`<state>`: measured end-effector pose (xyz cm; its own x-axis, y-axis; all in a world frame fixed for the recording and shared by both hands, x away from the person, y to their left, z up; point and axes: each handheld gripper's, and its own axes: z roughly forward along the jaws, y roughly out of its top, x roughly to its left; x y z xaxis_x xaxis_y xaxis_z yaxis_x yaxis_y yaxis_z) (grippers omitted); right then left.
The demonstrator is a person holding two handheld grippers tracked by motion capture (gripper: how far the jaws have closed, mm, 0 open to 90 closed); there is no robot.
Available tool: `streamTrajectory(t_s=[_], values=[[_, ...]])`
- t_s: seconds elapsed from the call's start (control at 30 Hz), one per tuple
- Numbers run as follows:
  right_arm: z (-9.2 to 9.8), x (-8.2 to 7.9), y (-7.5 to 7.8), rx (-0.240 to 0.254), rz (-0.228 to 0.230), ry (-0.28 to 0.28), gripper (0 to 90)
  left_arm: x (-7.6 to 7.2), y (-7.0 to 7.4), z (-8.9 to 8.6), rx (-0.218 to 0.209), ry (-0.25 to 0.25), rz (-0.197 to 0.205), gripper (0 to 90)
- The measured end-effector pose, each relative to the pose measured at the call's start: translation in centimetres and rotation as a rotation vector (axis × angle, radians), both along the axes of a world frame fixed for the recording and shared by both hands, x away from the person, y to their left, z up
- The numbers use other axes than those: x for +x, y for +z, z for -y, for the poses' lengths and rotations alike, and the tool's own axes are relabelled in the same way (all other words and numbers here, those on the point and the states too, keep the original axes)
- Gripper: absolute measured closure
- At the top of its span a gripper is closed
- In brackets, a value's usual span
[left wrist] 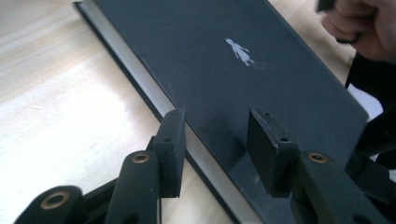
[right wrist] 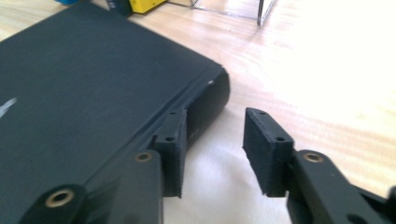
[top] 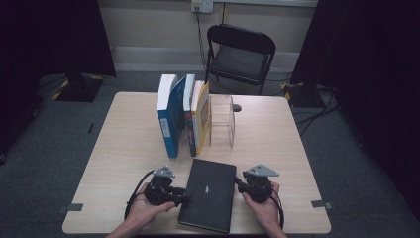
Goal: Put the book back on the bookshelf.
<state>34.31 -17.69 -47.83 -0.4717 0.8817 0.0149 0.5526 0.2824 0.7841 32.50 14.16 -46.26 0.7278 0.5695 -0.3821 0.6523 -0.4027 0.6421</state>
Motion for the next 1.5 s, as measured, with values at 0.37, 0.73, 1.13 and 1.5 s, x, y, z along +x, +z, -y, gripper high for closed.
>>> streamTrajectory(t_s=[0.37, 0.73, 1.13, 1.5], values=[[0.4, -0.1, 0.4, 0.043, -0.013, 0.031, 45.4, 1.5, -0.6, -0.3, -0.062, 0.083, -0.04, 49.5], [-0.6, -3.0, 1.0, 0.116, -0.025, 0.156, 39.4, 4.2, -1.4, 1.3, -0.086, 0.13, -0.056, 43.5], [-2.0, -3.1, 0.6, 0.124, -0.046, 0.174, 38.6, 3.8, -1.7, 1.1, -0.112, 0.138, -0.061, 44.8], [-1.6, -2.9, 0.2, 0.153, -0.046, 0.181, 37.7, 3.9, -1.8, 0.8, -0.178, 0.183, -0.174, 45.0]])
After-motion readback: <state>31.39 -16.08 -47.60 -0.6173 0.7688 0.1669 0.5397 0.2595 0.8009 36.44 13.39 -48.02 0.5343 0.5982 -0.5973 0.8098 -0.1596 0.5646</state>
